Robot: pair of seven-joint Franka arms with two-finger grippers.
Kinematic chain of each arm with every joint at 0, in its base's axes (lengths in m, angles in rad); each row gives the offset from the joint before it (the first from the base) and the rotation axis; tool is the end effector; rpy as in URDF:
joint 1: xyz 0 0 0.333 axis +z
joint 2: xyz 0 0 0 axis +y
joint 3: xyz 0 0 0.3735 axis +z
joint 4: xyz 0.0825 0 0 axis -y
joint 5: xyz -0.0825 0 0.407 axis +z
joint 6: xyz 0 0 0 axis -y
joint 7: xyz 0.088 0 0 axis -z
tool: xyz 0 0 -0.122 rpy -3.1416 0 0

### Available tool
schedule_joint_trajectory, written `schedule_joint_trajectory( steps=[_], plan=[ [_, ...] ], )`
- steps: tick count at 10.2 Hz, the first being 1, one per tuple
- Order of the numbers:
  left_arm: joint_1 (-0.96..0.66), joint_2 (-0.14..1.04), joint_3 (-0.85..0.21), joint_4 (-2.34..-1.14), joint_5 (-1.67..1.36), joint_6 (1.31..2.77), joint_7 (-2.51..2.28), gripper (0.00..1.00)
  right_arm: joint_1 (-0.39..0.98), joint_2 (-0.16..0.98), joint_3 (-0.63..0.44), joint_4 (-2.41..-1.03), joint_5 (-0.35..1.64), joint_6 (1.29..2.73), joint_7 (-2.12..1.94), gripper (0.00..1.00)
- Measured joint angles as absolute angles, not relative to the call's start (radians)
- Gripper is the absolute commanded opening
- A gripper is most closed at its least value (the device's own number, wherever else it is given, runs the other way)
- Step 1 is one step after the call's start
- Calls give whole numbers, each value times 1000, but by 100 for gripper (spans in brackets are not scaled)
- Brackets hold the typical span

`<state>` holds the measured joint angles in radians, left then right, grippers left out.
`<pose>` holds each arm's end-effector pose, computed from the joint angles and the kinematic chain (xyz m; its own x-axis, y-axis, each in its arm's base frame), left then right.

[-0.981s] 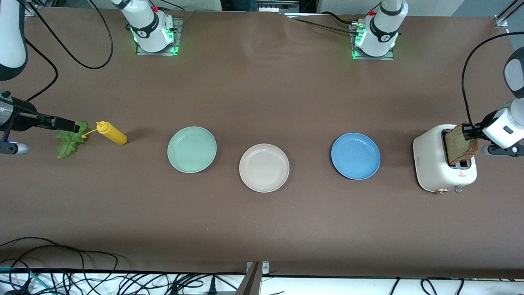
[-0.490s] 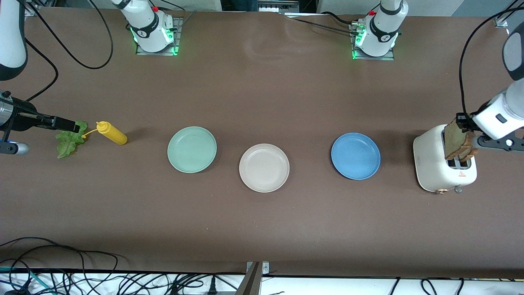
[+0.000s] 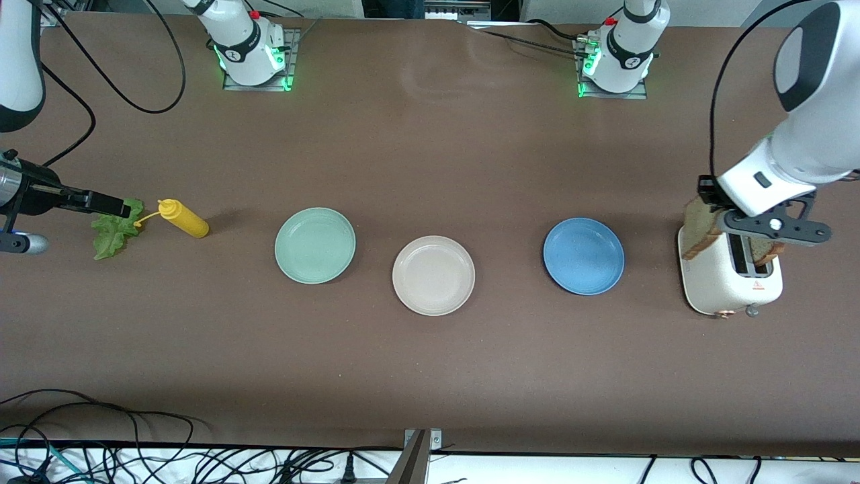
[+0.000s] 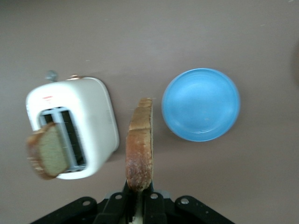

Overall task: Make sandwich on beige plate with both arms
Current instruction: 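Lift the bread slice with the left gripper and carry it to the beige plate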

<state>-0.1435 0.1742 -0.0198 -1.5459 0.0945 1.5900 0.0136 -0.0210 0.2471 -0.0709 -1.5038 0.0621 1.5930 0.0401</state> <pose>0.6258 -0.0906 0.5757 0.9756 -0.1765 -0.1310 -0.1887 -0.9781 -0.0881 0.6525 -0.0475 0.5494 0.9785 -0.1324 -0.1583 -0.1399 -0.9895 -0.0374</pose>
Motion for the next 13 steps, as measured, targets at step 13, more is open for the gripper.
schedule_joint_trajectory(
  steps=[13],
  plan=[
    [-343, 532, -22, -1426, -652, 1831, -102, 0, -140, 414, -89, -1505, -23, 1675, -118, 100]
  ],
)
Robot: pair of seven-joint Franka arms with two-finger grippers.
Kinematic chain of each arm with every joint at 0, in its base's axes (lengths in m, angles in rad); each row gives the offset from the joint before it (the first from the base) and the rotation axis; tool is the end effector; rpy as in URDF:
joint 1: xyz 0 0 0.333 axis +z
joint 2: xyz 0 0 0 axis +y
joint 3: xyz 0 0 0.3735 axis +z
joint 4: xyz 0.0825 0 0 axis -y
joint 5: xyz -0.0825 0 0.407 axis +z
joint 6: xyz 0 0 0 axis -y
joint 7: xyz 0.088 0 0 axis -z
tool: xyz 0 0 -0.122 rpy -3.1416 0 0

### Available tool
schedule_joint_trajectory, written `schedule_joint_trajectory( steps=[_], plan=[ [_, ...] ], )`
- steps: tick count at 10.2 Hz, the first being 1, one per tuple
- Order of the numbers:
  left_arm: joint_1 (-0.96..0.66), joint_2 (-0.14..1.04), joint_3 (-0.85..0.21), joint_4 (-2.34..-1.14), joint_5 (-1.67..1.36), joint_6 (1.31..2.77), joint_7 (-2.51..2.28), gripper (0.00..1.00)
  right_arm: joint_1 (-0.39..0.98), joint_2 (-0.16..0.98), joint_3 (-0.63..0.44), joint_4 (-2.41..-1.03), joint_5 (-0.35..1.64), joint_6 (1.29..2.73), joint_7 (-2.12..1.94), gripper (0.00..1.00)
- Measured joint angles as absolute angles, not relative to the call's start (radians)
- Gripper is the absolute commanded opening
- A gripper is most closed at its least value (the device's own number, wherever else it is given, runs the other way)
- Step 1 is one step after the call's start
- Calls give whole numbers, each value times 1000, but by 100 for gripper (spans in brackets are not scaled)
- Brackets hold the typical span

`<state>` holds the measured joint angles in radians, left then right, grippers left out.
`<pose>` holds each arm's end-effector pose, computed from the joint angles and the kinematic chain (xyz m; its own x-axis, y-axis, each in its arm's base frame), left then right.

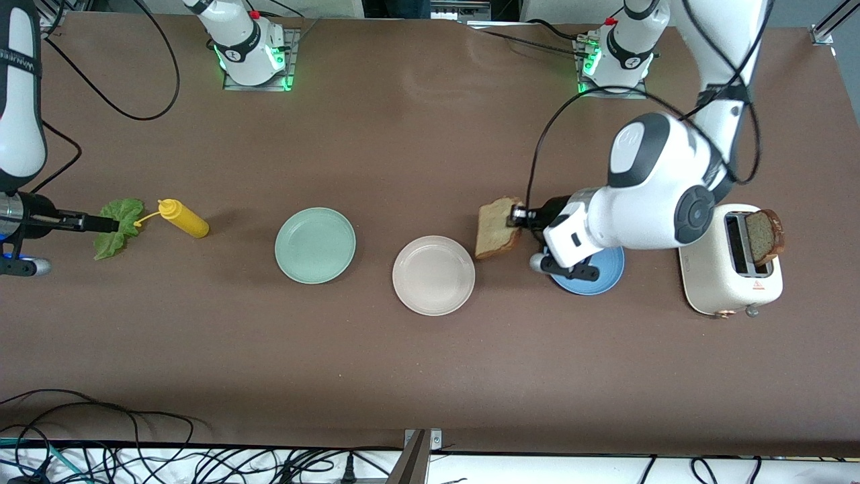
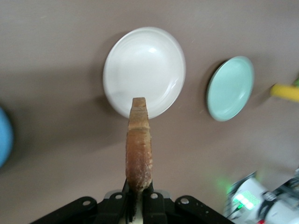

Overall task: Make sandwich on beige plate with both arms
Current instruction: 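Lift the bread slice with the left gripper and carry it to the beige plate, then lay the bread on the beige plate while the right gripper grasps the lettuce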

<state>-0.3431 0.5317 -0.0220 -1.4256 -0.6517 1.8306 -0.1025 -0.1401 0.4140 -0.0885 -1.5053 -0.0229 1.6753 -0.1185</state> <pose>0.6792 -0.3180 0.4228 0.9653 -0.1157 -0.2342 0.0333 -0.8348 0.5496 0.6757 -0.1506 0.4417 0.9641 -0.1021 -0.2452 -0.0981 -0.9948 0.0283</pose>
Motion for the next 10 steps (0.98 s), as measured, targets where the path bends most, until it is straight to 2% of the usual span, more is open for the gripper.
schedule_joint_trajectory(
  steps=[3, 6, 9, 10],
  plan=[
    [-409, 657, -23, -1412, -823, 1982, -72, 0, -223, 498, -91, -1507, -46, 1738, -220, 100],
    [-416, 733, -12, -1401, -987, 1999, 154, 0, -257, 550, -93, -1538, -58, 1780, -264, 100],
    [-411, 817, -9, -1400, -1103, 1999, 436, 0, -263, 555, -127, -1679, -68, 1943, -336, 100],
    [-409, 837, -8, -1399, -1128, 1999, 495, 14, -265, 556, -135, -1721, -68, 1974, -351, 100]
  ],
)
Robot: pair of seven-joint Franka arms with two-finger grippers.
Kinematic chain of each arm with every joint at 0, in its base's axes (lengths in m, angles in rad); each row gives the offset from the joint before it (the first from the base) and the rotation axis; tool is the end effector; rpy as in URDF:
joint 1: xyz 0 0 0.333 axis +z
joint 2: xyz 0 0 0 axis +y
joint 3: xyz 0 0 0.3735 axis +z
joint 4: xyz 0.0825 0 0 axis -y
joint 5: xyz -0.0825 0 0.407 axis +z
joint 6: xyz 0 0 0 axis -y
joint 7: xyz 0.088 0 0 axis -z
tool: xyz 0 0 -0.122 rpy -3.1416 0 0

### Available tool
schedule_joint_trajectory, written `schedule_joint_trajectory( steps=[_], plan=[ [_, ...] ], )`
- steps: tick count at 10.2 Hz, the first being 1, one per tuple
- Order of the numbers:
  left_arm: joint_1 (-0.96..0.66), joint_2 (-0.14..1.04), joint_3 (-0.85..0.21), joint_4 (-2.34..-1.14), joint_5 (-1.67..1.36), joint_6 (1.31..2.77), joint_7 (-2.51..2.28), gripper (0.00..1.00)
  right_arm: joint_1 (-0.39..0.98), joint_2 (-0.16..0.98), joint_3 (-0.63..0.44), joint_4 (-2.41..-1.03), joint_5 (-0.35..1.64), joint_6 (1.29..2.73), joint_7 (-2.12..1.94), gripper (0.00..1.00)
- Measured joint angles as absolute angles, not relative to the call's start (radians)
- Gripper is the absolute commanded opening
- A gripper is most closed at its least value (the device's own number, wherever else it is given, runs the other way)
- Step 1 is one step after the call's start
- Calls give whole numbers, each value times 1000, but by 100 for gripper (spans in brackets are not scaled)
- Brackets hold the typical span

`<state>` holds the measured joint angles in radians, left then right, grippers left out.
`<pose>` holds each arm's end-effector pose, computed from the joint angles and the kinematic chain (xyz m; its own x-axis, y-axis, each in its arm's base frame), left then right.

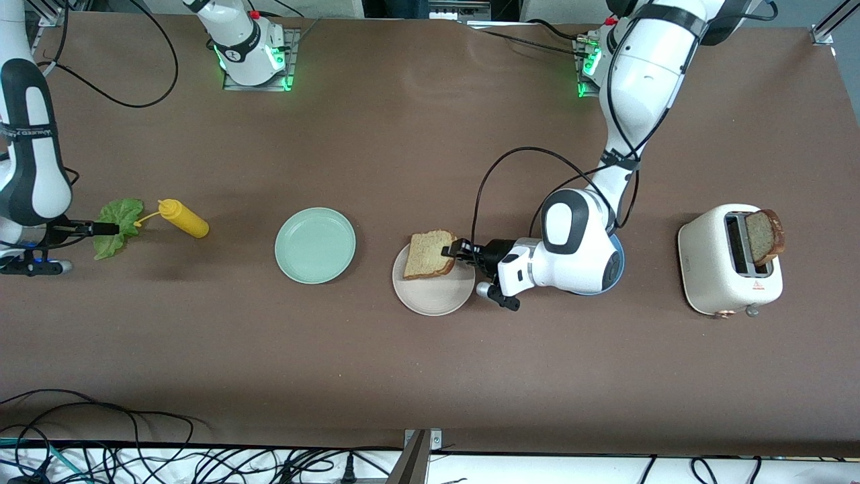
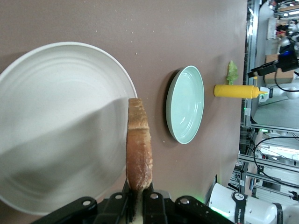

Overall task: Make sandwich on beige plate with both arms
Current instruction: 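Lay the bread on the beige plate while the right gripper grasps the lettuce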

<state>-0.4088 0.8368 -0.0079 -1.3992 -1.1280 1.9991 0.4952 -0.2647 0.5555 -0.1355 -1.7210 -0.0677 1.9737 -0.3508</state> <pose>0.6931 -0.3787 0.2303 0.9585 -0.2832 -0.0337 -0.1314 -0.5435 0.8290 0.6263 -0.2609 0.2664 0.9473 -0.0060 -0.3202 -0.0018 -0.9999 0.0134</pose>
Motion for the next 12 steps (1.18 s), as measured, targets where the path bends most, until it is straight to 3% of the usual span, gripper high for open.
schedule_joint_trajectory(
  steps=[1, 2, 9, 11, 12],
  plan=[
    [-406, 847, -8, -1398, -1138, 1999, 520, 70, -267, 555, -136, -1750, -68, 1993, -356, 100],
    [-405, 848, -8, -1396, -1145, 1999, 523, 100, -266, 555, -136, -1766, -68, 2010, -356, 100],
    [-381, 848, 0, -1387, -1142, 1998, 546, 100, -285, 612, -137, -1796, -68, 2049, -373, 99],
    [-366, 842, 2, -1378, -1067, 1987, 550, 100, -294, 621, -137, -1796, -68, 2061, -377, 44],
    [-355, 831, 3, -1376, -1020, 1963, 547, 100, -294, 621, -137, -1796, -68, 2063, -382, 30]
  ],
)
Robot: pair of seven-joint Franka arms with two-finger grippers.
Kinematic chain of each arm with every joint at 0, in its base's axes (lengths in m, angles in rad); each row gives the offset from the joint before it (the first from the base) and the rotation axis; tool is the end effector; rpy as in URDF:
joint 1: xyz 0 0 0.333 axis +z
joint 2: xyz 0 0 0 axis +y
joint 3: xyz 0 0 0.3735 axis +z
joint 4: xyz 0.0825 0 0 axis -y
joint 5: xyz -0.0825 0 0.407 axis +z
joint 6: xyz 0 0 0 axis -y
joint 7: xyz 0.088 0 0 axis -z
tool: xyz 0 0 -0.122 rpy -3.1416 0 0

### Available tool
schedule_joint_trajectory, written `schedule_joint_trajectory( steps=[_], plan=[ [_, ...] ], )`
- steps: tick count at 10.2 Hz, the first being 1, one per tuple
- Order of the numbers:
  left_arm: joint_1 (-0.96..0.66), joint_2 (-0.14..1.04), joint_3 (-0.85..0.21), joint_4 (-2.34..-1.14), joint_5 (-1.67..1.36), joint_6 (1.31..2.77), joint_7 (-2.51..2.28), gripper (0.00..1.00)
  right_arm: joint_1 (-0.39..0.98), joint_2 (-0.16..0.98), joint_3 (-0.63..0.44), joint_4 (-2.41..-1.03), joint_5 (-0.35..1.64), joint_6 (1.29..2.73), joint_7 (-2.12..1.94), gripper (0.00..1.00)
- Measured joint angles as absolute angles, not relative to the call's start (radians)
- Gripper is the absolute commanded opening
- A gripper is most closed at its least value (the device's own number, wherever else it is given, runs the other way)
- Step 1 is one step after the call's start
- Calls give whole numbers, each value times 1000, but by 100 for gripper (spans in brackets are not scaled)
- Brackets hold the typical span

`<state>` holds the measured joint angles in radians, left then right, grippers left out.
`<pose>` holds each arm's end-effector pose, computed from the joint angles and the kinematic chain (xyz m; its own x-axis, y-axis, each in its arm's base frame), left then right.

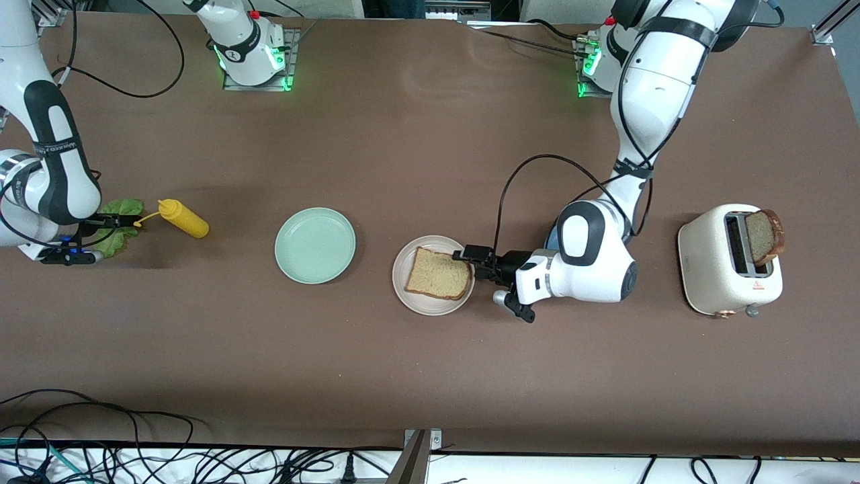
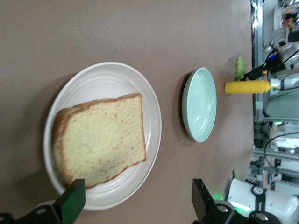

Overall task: Make sandwich on beige plate with both arms
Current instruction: 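Lay the bread on the beige plate while the right gripper grasps the lettuce, then carry the lettuce with the right gripper while the left gripper returns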

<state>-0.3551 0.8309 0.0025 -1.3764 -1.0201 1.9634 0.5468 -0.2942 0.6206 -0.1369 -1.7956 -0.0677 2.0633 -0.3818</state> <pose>0.7143 -0.3351 0.2389 0.9401 -0.3400 0.0248 -0.2285 -0.5744 0.7861 0.5978 -0.2734 0.1980 0.9309 0.0067 -0.3651 0.0021 -0.9999 -0.0128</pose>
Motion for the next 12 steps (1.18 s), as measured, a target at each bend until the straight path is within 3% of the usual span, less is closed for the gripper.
schedule_joint_trajectory(
  steps=[2, 4, 9, 12],
  plan=[
    [-338, 797, 3, -1371, -886, 1929, 494, 100, -295, 619, -140, -1792, -68, 2063, -391, 19],
    [-336, 740, 2, -1366, -739, 1896, 382, 100, -294, 618, -140, -1792, -68, 2063, -394, 0],
    [-282, 614, 8, -1363, -422, 1791, 276, 100, -292, 617, -134, -1785, -68, 2064, -395, 0],
    [-274, 519, 8, -1361, -215, 1706, 201, 100, -281, 603, -129, -1704, -68, 1998, -396, 0]
  ],
)
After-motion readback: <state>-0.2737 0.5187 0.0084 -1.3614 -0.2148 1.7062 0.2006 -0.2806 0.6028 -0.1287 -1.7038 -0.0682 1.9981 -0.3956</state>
